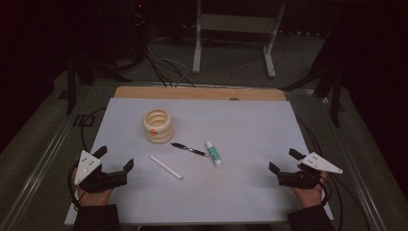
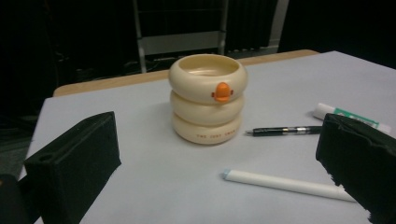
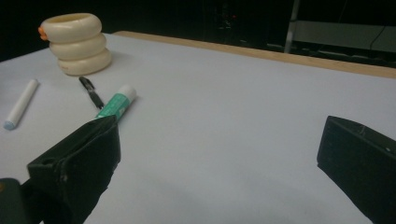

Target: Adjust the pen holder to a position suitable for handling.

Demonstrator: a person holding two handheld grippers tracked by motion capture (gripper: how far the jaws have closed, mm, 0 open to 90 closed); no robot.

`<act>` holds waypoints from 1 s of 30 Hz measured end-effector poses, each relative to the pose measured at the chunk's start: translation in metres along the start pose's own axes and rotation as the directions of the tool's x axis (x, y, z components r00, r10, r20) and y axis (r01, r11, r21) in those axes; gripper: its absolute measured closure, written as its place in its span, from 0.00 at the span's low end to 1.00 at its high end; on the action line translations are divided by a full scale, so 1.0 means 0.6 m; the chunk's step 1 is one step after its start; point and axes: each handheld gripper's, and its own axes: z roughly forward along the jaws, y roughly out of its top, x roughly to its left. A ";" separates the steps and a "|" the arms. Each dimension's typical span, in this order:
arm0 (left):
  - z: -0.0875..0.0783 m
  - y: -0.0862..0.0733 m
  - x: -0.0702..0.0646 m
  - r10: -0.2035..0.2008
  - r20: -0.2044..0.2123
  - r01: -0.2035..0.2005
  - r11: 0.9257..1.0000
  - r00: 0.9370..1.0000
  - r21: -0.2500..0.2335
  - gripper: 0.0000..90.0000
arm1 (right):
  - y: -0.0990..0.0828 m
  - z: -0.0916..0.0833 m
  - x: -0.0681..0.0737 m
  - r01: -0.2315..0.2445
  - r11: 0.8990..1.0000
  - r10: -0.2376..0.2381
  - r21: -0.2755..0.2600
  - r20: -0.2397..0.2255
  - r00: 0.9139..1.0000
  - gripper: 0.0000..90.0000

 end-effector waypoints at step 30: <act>0.035 0.090 -0.006 0.031 0.016 -0.032 0.998 0.999 0.062 0.00 | 0.006 -0.013 -0.001 -0.031 0.998 0.033 -0.050 0.048 0.998 0.00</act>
